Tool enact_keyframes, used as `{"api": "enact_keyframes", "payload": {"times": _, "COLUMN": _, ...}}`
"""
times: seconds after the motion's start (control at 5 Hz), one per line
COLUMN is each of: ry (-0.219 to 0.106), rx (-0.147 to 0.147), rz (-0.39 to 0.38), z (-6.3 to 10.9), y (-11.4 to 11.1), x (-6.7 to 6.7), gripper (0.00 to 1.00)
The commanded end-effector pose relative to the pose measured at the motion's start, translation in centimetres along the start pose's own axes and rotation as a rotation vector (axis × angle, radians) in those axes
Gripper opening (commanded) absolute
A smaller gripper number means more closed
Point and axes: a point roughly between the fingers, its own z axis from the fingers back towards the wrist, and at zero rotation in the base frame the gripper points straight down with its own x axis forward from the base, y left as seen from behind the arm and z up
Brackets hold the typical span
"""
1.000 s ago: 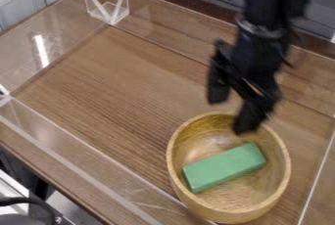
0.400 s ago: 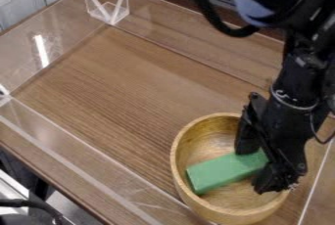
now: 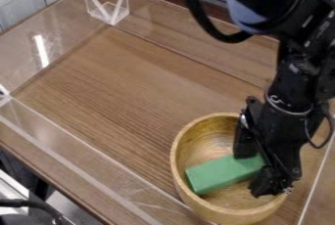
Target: Remove the green block from inside the brown bowl and put it on the table
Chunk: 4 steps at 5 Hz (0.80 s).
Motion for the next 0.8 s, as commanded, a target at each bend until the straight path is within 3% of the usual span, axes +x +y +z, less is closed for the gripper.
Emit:
{"api": "enact_keyframes", "payload": {"times": 0.0, "ry": -0.03, "rx": -0.001, "rz": -0.005, "z": 0.14, "y": 0.36, "x": 0.04, "gripper": 0.0}}
{"api": "enact_keyframes", "payload": {"times": 0.6, "ry": -0.018, "rx": -0.049, "rz": 0.05, "z": 0.73, "y": 0.05, "x": -0.58, "gripper": 0.0}}
